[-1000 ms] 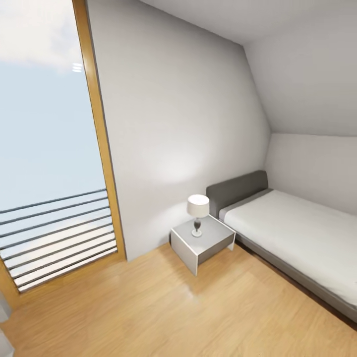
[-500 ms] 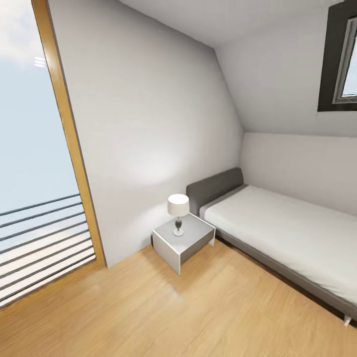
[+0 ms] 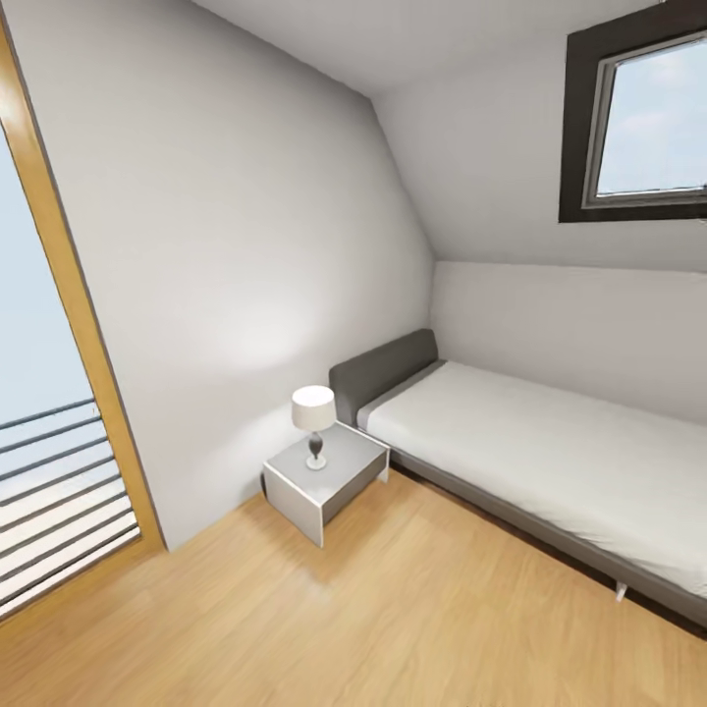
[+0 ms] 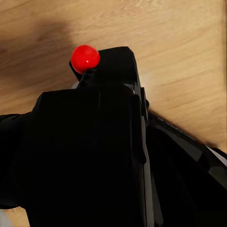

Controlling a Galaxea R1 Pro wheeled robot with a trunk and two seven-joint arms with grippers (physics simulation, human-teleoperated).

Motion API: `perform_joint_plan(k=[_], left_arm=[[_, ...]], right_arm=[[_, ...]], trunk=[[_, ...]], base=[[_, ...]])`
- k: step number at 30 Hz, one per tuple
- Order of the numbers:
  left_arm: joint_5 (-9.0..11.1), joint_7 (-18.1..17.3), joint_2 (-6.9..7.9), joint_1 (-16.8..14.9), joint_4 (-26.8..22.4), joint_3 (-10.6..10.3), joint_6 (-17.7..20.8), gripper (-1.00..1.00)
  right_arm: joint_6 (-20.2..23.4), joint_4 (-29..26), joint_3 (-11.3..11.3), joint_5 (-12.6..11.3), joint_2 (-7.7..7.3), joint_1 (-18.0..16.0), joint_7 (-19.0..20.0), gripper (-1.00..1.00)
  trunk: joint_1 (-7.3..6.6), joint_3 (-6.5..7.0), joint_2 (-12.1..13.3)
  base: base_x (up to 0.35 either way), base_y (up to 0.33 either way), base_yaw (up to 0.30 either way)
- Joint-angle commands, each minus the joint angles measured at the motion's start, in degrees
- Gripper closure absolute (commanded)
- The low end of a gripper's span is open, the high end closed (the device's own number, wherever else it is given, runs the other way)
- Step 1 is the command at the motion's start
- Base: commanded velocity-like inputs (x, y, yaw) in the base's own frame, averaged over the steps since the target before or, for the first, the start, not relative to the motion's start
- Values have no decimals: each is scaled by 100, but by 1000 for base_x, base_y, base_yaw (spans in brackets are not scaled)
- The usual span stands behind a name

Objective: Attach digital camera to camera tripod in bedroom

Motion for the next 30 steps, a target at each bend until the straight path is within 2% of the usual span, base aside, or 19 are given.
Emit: perform_joint_plan(k=[1,14,30], left_arm=[[-26,7,-2,0,-1,45,-13,100],[-28,6,-1,0,1,40,-12,100],[-20,7,19,0,-5,36,-25,100]], right_arm=[[-22,18,-48,48,-4,-7,9,-100],[-22,18,-48,48,-5,-7,10,-100],[-22,18,-48,48,-11,-7,9,-100]], trunk=[[3,-2,-3],[3,-2,-3],[3,-2,-3]], base=[[102,0,-294],[251,8,-294],[30,3,-294]])
